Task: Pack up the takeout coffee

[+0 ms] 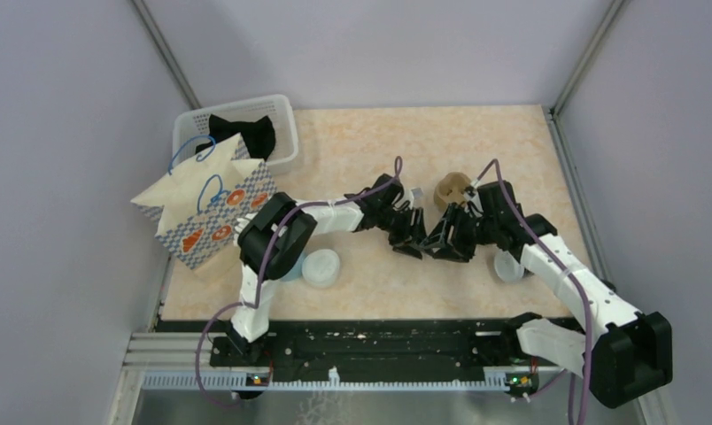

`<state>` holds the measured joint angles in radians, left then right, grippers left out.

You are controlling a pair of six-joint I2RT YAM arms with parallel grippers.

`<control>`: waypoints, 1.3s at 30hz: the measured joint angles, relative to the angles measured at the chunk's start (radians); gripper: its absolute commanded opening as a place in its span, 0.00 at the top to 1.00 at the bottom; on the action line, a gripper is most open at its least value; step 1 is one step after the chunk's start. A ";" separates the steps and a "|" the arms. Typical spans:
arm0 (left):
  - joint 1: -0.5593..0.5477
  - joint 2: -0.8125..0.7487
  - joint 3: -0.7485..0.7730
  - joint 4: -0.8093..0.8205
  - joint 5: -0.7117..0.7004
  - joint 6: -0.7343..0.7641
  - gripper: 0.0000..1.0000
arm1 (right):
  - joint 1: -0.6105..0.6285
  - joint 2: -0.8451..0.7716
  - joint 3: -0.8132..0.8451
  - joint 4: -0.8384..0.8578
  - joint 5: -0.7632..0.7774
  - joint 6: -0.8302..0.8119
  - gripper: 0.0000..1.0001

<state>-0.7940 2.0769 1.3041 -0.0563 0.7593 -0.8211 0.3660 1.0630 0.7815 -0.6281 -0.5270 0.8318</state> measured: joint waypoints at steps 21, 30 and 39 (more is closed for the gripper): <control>0.033 -0.158 -0.006 -0.211 0.042 0.244 0.24 | -0.605 0.109 0.257 -0.441 0.731 -0.251 0.01; 0.033 -0.161 0.007 -0.292 0.071 0.303 0.24 | -0.611 0.087 0.131 -0.549 0.898 -0.092 0.01; 0.035 -0.161 0.024 -0.345 0.089 0.340 0.23 | -0.717 0.141 0.114 -0.537 0.974 -0.061 0.01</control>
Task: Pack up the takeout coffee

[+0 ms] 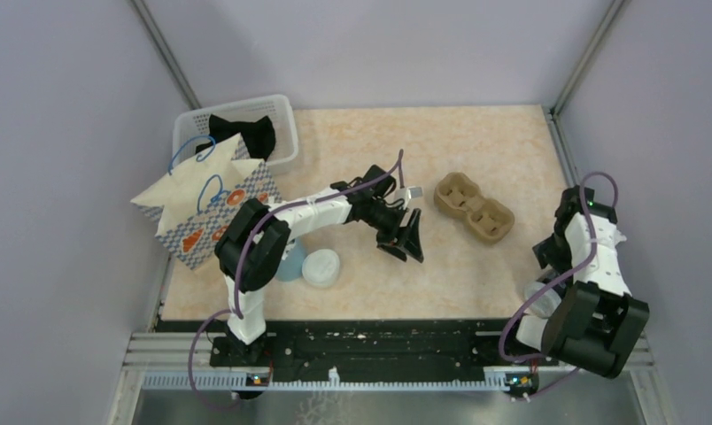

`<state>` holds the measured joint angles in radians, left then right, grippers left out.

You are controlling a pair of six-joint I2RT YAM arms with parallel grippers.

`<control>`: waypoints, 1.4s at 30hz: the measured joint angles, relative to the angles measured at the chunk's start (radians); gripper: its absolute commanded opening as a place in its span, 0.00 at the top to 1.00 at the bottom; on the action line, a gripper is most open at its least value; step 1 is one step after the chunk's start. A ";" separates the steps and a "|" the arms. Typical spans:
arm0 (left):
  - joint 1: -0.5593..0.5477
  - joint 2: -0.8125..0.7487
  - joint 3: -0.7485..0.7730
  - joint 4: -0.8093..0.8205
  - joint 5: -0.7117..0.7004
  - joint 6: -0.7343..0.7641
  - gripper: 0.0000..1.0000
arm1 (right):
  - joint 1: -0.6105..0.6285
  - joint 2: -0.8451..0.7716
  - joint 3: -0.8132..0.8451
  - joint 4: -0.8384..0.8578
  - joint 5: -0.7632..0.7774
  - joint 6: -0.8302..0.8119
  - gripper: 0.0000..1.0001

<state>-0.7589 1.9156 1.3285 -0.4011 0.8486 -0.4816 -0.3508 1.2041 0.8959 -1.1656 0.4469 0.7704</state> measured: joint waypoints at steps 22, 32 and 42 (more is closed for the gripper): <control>0.045 -0.005 0.035 -0.033 0.025 0.032 0.22 | -0.025 0.164 -0.072 0.154 -0.177 -0.078 0.32; 0.050 -0.100 -0.042 0.037 0.017 -0.019 0.18 | 0.171 0.047 -0.089 0.132 -0.433 -0.098 0.35; 0.039 -0.362 -0.192 0.220 -0.099 -0.114 0.02 | 0.348 -0.131 -0.089 0.115 -0.802 0.207 0.36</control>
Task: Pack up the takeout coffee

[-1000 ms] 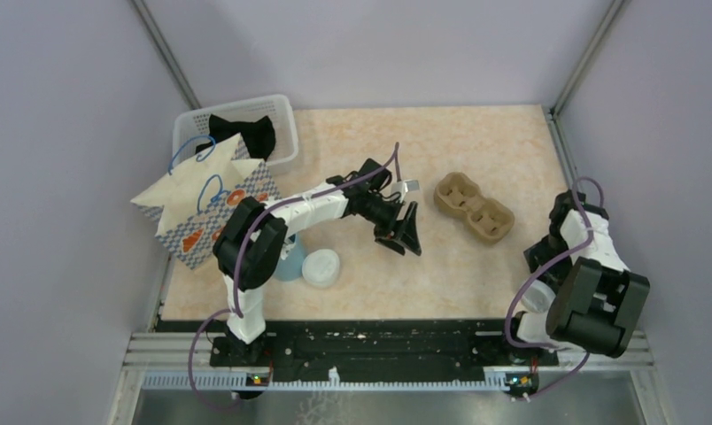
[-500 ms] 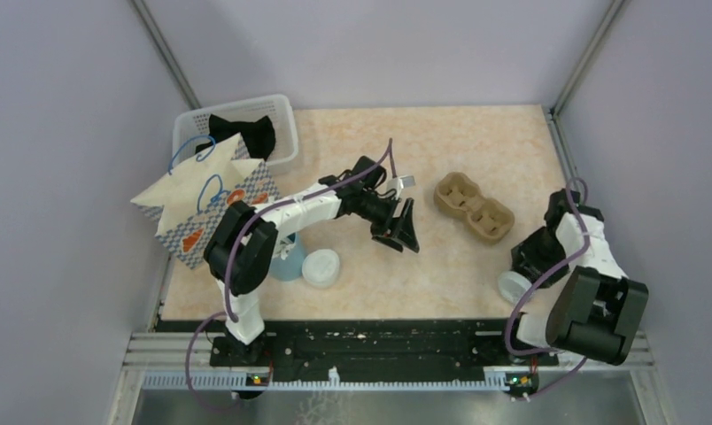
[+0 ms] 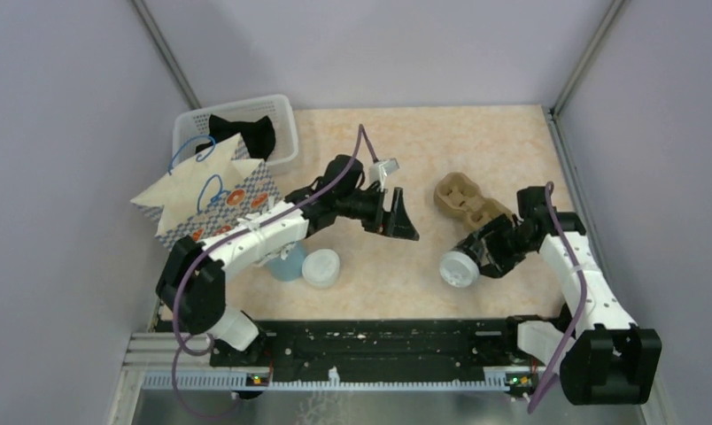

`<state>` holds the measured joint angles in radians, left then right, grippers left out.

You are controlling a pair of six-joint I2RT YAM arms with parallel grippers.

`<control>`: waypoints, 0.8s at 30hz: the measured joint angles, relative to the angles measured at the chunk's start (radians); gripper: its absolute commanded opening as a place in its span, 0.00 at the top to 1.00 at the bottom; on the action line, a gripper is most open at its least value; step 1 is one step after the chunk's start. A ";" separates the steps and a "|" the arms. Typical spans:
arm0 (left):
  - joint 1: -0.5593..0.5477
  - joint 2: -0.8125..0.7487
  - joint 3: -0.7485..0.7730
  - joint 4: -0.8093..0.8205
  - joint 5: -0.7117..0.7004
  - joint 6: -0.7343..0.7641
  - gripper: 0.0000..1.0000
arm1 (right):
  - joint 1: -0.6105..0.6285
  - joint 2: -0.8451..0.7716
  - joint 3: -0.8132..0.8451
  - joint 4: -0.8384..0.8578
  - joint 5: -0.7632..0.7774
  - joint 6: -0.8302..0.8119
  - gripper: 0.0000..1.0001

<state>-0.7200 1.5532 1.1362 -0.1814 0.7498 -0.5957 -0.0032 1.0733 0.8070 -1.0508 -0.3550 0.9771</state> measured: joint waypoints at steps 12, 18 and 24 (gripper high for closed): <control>-0.321 -0.156 0.003 0.055 -0.658 0.121 0.01 | 0.275 -0.024 0.020 0.154 -0.056 0.609 0.36; -0.311 -0.144 0.006 0.046 -0.756 0.162 0.01 | 0.337 -0.024 0.052 0.198 -0.012 0.784 0.36; -0.311 -0.135 0.006 0.048 -0.758 0.153 0.01 | 0.338 -0.023 0.052 0.212 0.006 0.862 0.36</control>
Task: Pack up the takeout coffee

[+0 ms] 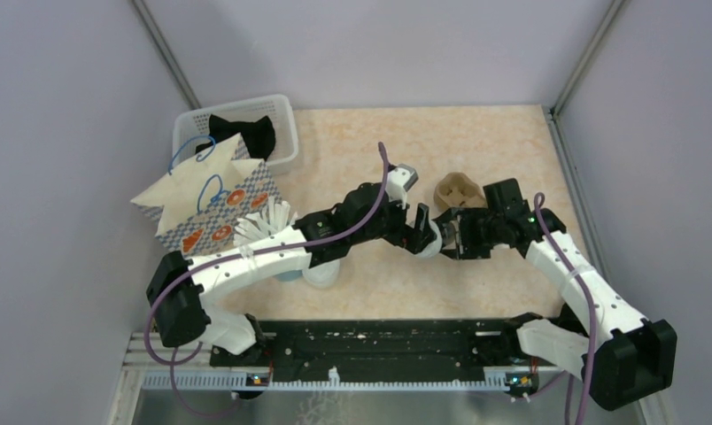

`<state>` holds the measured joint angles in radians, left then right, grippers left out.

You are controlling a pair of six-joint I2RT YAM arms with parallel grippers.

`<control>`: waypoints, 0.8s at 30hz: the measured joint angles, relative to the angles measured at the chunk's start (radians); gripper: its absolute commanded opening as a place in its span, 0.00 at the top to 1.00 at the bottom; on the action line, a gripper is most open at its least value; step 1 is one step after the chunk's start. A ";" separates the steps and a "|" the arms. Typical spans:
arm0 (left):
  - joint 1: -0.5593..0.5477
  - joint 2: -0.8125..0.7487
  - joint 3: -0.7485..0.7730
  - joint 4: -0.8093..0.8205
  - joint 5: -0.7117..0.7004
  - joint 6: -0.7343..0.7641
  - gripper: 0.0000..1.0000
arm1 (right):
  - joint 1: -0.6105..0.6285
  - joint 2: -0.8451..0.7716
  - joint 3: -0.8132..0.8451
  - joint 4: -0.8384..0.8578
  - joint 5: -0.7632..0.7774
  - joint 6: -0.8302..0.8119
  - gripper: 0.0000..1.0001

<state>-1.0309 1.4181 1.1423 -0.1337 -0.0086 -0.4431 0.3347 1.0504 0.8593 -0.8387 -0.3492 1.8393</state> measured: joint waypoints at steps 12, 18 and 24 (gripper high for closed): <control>0.004 -0.002 -0.050 0.049 0.033 -0.041 0.08 | 0.002 0.000 -0.001 0.021 0.008 0.051 0.37; 0.007 0.004 -0.050 0.053 0.037 -0.045 0.04 | 0.002 0.000 -0.001 0.023 0.009 0.058 0.37; 0.011 0.022 -0.048 0.059 0.045 -0.052 0.07 | 0.002 0.002 -0.002 0.016 0.020 0.066 0.37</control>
<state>-1.0203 1.4403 1.0943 -0.0750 0.0360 -0.4953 0.3363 1.0523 0.8574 -0.8230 -0.3290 1.9049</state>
